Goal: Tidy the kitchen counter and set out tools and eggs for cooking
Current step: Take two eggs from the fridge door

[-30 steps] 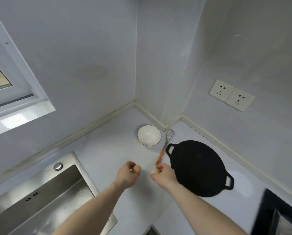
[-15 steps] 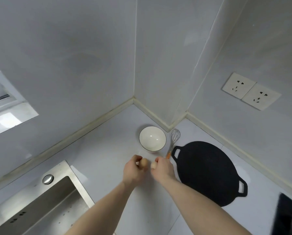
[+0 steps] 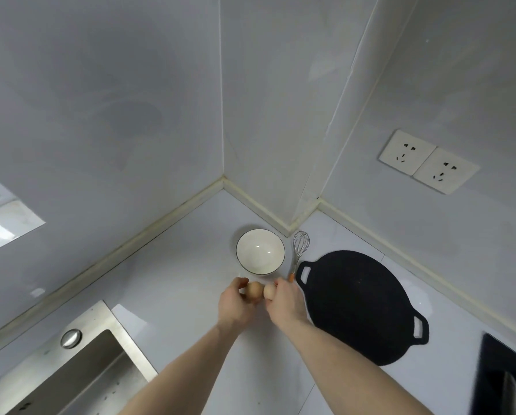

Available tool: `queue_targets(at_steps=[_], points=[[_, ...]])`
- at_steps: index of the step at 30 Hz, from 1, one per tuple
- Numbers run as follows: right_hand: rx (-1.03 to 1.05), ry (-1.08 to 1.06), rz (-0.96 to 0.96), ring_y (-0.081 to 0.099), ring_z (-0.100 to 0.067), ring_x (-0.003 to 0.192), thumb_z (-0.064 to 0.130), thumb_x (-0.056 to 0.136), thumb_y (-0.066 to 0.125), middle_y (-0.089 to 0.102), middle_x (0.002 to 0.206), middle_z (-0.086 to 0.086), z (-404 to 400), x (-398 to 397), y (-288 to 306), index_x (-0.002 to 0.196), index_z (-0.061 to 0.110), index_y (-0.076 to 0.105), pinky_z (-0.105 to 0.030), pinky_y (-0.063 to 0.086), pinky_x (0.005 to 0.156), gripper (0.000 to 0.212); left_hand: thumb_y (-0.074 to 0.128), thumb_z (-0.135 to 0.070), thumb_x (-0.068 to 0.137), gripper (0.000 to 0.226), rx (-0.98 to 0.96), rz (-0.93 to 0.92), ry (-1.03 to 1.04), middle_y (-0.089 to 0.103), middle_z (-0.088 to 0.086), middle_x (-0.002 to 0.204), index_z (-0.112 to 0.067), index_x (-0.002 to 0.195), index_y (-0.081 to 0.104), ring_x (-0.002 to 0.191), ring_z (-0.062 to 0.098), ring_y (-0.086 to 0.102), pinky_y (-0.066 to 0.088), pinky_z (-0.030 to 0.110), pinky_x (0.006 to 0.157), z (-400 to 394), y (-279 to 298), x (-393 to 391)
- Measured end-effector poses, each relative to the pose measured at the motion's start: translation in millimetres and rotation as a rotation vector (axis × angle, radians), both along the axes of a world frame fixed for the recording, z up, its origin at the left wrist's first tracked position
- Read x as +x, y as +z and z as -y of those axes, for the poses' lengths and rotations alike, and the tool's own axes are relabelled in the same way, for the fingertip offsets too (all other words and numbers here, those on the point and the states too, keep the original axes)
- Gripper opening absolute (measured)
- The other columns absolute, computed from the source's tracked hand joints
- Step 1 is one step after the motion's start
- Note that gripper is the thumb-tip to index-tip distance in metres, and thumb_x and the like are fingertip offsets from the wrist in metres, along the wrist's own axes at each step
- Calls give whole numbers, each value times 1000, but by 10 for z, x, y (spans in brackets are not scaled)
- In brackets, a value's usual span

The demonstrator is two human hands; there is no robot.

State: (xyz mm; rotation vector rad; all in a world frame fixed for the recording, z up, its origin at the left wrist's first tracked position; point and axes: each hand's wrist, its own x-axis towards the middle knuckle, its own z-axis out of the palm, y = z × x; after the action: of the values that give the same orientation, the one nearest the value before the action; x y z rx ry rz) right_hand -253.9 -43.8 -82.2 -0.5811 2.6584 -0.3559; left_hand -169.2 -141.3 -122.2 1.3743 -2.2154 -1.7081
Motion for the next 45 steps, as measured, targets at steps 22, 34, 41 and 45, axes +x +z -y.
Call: queue_targets(at_steps=[22, 34, 41, 45], points=[[-344, -106, 173, 45, -4, 130, 19, 91, 68, 45, 137, 21, -1419, 841, 684, 141, 34, 49, -27, 45, 109, 56, 46, 6, 79, 68, -205, -28, -343, 46, -6, 139, -27, 138, 52, 115, 14, 53, 49, 22, 91, -373, 866, 1095], [-510, -245, 25, 41, 3, 136, 29, 91, 66, 38, 148, 26, -3502, 1637, 1407, 135, 42, 53, -28, 38, 116, 48, 49, 2, 87, 59, -452, -165, -758, 43, -16, 148, -34, 134, 55, 134, 11, 46, 39, 31, 115, -1764, 1807, 1257], [-606, -454, -135, 42, 5, 135, 29, 89, 72, 42, 144, 31, -5079, 2414, 1783, 133, 45, 55, -23, 42, 111, 50, 48, 2, 91, 56, -464, -334, -992, 44, -27, 144, -40, 127, 57, 127, 2, 49, 42, 22, 107, -3341, 2220, 1300], [-634, -601, -217, 44, 7, 131, 27, 89, 73, 41, 140, 34, -5967, 2907, 1970, 133, 40, 57, -4, 40, 96, 48, 49, 5, 89, 59, -443, -449, -1145, 47, -25, 143, -38, 127, 59, 132, -2, 44, 36, 27, 116, -4326, 2399, 1417]])
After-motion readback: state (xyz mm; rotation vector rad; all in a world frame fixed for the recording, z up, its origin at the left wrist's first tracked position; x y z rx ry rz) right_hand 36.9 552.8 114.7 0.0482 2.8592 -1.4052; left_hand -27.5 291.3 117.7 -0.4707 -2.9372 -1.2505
